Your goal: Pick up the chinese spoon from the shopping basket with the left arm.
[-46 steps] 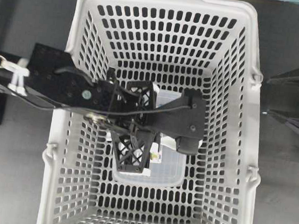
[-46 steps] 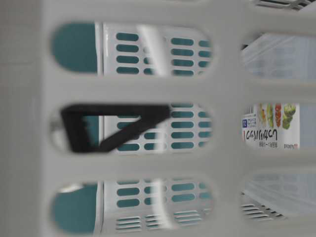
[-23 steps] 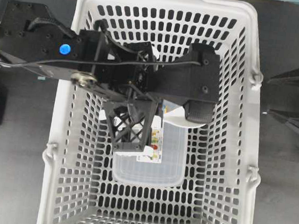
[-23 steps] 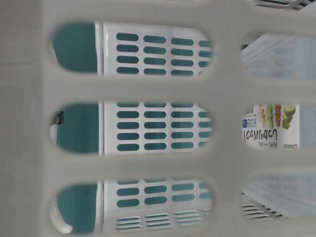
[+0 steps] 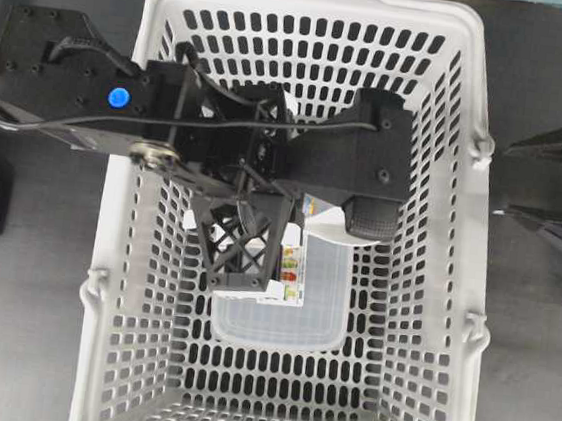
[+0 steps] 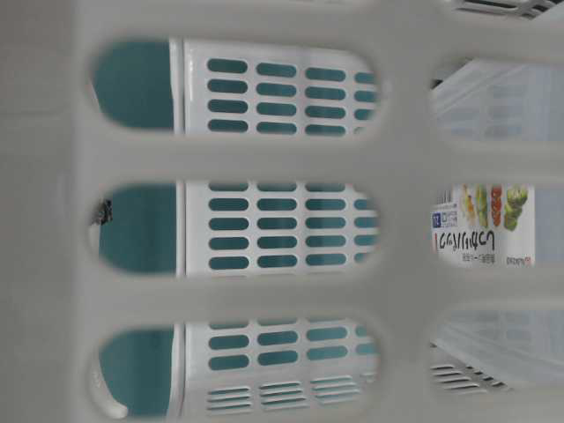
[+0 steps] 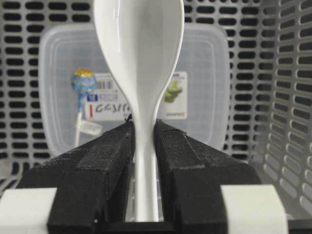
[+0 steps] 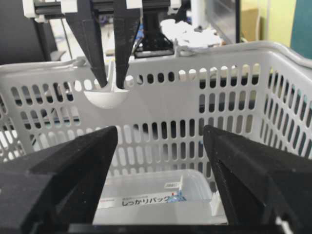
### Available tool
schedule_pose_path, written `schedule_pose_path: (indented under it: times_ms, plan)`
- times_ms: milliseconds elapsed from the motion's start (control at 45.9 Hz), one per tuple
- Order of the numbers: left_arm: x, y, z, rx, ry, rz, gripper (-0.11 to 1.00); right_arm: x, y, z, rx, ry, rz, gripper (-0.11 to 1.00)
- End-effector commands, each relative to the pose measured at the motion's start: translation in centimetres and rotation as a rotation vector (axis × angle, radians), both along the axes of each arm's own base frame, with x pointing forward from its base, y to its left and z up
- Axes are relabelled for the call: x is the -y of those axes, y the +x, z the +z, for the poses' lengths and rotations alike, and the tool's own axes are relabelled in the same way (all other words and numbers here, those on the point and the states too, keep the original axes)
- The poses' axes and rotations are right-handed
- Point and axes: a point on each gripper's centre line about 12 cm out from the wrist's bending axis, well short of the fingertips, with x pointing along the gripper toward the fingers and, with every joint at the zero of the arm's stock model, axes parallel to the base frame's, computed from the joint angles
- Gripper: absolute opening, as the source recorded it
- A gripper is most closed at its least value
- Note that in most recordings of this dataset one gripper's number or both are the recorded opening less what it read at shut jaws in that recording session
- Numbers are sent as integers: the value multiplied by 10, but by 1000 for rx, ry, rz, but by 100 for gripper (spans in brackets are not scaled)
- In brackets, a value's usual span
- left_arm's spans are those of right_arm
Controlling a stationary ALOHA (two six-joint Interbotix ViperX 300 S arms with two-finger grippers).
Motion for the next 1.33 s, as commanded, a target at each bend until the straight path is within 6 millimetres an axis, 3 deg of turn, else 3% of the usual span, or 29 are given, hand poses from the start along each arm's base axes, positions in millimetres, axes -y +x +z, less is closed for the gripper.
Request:
schedule_pose_path:
  times_ms: [0, 1306]
  plan:
    - [2, -5, 23, 63, -3, -7, 13, 0, 1, 4, 14, 3, -2, 69]
    - [13, -1, 28, 118, -9, -34, 13, 0, 1, 5, 25, 5, -2, 69]
